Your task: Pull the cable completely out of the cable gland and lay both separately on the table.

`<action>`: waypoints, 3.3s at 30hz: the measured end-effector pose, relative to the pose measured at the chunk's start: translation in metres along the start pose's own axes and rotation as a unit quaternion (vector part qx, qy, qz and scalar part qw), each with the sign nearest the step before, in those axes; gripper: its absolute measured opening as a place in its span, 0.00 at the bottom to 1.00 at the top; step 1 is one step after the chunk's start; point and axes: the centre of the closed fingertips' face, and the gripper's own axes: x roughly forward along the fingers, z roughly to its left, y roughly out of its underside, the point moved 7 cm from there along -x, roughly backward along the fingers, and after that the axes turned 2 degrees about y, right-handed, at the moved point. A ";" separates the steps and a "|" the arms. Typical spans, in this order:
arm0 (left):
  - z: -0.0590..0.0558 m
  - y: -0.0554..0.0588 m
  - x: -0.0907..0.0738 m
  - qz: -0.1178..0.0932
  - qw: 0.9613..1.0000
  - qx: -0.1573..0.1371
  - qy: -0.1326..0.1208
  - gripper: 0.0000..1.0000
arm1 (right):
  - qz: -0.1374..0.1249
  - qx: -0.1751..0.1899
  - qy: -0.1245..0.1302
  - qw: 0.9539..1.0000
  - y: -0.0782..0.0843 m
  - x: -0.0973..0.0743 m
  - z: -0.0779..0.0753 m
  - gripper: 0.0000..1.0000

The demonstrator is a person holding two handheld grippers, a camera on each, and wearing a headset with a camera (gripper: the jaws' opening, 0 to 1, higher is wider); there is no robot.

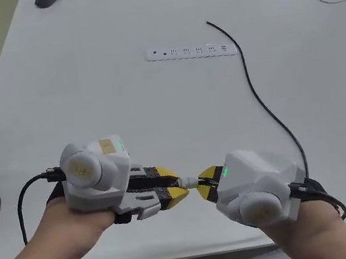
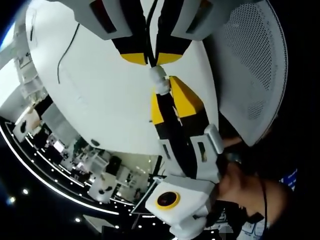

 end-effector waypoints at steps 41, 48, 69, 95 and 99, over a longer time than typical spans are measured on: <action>0.007 -0.009 -0.009 -0.020 1.000 -0.004 -0.017 0.15 | 0.042 0.372 0.091 0.923 0.108 0.003 -0.034 0.00; 0.005 -0.008 -0.010 -0.020 1.000 -0.004 -0.017 0.15 | 0.050 0.401 0.090 0.910 0.116 0.005 -0.031 0.00; 0.008 -0.008 -0.013 -0.020 0.999 -0.013 -0.022 0.15 | 0.029 0.351 0.062 0.934 0.109 -0.009 -0.028 0.03; 0.007 -0.002 -0.014 -0.013 1.000 -0.014 -0.017 0.15 | -0.017 0.017 -0.035 0.999 -0.009 0.000 -0.013 0.27; 0.007 -0.001 -0.014 -0.014 1.000 -0.017 -0.017 0.15 | -0.012 -0.005 -0.041 0.999 -0.012 0.005 -0.008 0.17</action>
